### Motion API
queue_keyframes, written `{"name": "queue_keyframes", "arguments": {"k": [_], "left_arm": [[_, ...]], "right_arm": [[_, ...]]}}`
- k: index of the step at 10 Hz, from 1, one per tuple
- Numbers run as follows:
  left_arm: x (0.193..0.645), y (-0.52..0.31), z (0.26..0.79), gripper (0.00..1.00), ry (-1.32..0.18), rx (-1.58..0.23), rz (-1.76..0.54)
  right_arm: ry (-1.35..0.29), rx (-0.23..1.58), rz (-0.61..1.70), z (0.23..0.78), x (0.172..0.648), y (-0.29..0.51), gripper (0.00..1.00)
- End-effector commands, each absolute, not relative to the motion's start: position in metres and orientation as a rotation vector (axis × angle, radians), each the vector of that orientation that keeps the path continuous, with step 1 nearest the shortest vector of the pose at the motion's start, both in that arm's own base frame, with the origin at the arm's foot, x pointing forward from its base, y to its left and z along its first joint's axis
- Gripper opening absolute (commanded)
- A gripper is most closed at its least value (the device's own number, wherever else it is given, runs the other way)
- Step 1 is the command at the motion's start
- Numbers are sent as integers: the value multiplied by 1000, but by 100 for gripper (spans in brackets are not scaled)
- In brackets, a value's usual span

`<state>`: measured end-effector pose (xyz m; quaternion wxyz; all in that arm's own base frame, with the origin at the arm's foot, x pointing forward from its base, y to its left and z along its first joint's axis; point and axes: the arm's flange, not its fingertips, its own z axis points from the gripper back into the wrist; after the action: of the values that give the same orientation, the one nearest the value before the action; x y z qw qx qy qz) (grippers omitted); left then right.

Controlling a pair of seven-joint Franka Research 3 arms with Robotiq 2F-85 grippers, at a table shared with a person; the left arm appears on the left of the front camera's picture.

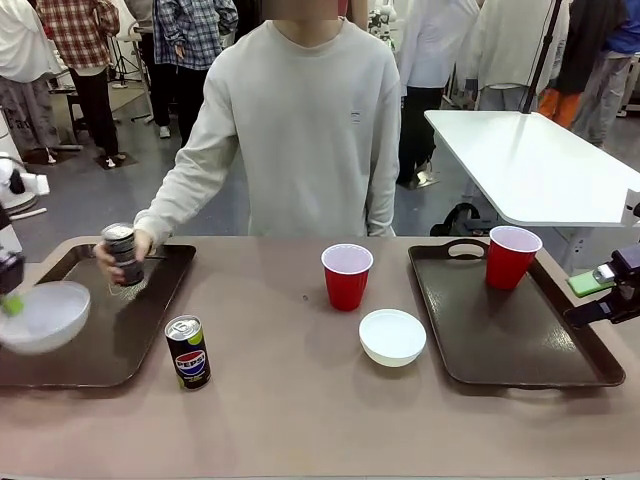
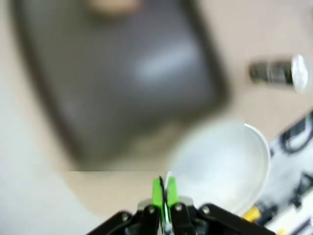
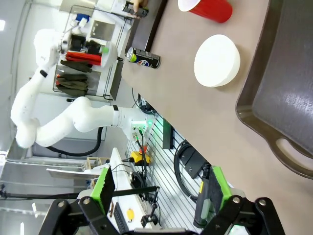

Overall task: Prepare tableware on both trays.
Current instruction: Pick up a Picnic Bowl from the table and place it on a Handle tray.

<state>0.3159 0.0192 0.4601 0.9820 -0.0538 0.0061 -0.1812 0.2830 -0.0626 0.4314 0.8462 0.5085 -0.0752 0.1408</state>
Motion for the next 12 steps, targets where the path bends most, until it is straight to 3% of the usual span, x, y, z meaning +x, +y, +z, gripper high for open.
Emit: {"name": "queue_keyframes", "arguments": {"k": [1,5,9,12], "left_arm": [[284,24,475,4,30,-34,-437],[301,23,467,4,17,-63,-377],[374,20,426,4,-178,-186,-279],[405,24,387,4,-141,-164,-224]], "right_arm": [[-180,1104,304,433,286,-62,100],[-180,1104,304,433,286,-62,100],[-180,1104,304,433,286,-62,100],[-180,1104,304,433,286,-62,100]]}}
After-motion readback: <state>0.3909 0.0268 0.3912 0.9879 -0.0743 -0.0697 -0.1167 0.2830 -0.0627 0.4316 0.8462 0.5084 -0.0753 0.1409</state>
